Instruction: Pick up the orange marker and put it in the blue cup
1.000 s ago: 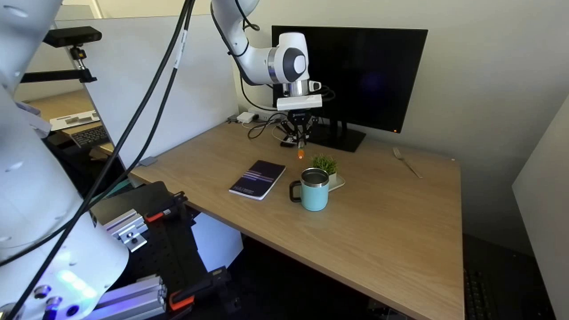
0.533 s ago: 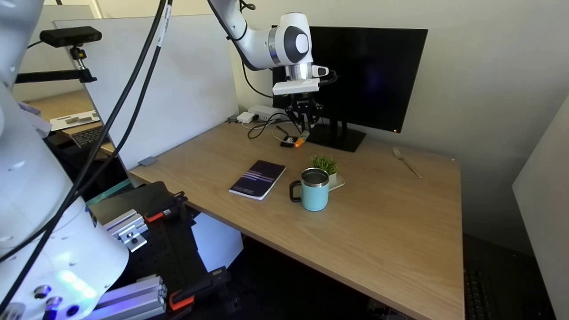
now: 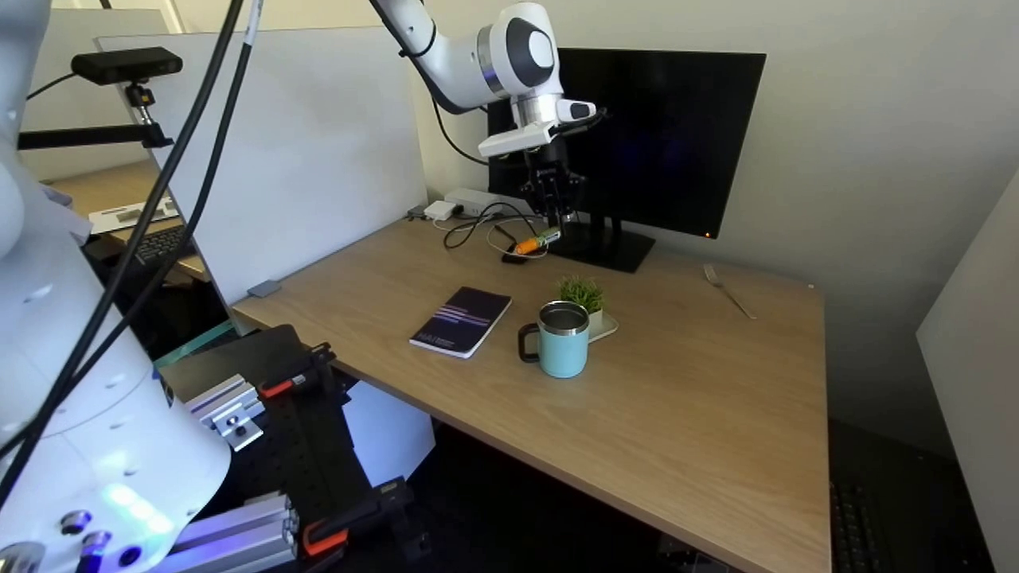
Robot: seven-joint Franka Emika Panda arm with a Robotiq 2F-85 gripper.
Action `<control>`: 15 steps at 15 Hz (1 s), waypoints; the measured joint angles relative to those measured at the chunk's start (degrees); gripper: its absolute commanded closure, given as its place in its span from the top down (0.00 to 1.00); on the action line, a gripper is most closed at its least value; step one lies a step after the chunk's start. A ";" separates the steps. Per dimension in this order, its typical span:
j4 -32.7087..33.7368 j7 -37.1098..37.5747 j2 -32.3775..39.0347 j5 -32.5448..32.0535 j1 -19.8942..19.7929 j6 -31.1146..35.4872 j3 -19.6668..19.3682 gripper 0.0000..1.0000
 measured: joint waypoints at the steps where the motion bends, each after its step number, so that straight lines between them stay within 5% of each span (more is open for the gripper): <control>1: -0.59 2.77 -0.64 -0.89 0.49 -0.76 -0.50 0.05; 15: -12.19 41.75 -9.77 -18.94 4.94 -10.49 -2.69 0.05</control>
